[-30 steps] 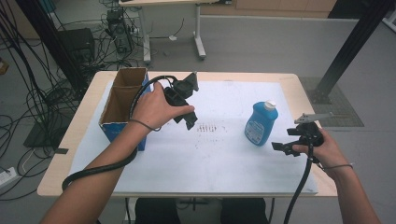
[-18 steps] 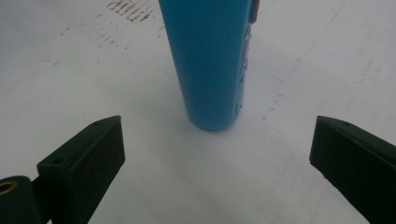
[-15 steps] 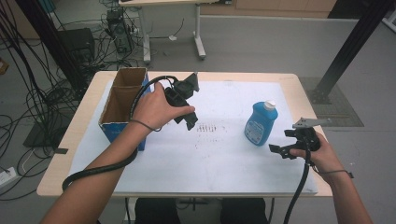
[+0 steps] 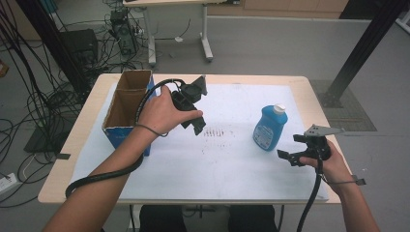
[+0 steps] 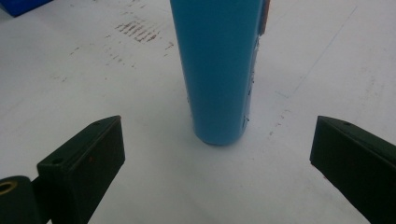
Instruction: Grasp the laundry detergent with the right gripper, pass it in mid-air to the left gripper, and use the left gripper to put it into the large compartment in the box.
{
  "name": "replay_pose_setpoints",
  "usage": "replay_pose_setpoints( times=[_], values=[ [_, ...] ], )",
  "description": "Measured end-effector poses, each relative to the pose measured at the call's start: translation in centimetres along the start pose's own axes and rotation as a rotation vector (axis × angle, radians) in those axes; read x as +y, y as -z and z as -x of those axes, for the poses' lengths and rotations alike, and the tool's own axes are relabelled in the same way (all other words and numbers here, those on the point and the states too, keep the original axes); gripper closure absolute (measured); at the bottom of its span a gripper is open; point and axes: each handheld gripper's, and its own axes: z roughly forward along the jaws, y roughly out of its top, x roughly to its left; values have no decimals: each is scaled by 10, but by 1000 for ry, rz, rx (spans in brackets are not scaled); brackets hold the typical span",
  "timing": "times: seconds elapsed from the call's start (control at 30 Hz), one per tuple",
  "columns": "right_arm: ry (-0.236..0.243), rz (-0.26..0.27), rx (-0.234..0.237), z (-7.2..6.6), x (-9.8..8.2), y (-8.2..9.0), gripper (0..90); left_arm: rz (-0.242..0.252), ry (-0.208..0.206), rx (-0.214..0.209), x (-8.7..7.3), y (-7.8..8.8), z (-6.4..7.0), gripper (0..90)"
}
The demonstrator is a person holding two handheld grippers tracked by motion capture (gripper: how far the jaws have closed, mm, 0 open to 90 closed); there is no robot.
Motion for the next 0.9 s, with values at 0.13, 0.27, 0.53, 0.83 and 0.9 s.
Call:
replay_pose_setpoints(
  times=[0.13,0.27,0.53,0.83,0.9],
  values=[
    [0,21,-8,-1,-7,-3,27,-3,-1,-3,1,-1,0,67],
    [-2,51,-24,-3,-14,-6,26,-2,1,-2,0,-1,0,67],
    [-9,111,-27,-1,-27,-10,30,-13,3,-5,0,-3,-2,67],
    [5,179,-13,-1,-37,-13,29,-10,1,-3,1,-1,-1,66],
    [14,200,-8,-1,-41,-15,29,-11,0,-5,2,-1,-1,66]
  ],
)
